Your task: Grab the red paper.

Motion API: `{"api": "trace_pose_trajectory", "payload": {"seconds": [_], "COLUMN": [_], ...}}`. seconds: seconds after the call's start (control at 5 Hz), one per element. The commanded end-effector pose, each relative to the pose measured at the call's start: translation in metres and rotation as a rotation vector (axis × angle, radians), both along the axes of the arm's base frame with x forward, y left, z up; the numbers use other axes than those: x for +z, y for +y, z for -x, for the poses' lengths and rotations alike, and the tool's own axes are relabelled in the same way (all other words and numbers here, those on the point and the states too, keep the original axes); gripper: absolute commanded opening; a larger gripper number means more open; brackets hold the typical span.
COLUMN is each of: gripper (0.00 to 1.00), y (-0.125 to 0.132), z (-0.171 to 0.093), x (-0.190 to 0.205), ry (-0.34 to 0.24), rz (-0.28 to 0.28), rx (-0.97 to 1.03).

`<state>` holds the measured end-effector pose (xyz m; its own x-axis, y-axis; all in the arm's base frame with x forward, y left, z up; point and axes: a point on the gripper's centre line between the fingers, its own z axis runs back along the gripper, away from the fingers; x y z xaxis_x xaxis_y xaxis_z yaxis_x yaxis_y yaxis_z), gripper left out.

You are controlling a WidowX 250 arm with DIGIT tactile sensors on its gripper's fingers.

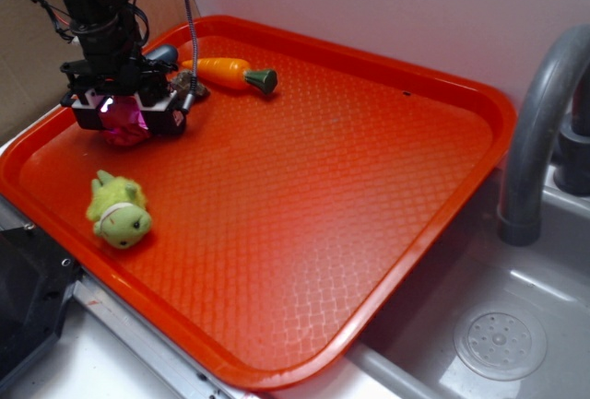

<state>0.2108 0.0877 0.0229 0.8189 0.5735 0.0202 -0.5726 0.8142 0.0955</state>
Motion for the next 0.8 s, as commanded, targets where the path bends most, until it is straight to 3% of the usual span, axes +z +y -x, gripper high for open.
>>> {"api": "trace_pose_trajectory", "payload": {"seconds": [0.0,0.2,0.6], "gripper": [0.0,0.0,0.0], "y": [-0.004,-0.024,-0.061], "z": [0.0,-0.002,0.019], "x": [0.059,0.109,0.195], "ry": [-0.087,-0.187,-0.29], "rz": [-0.048,-0.024,0.067], "rx": [-0.11,-0.245,-0.403]}}
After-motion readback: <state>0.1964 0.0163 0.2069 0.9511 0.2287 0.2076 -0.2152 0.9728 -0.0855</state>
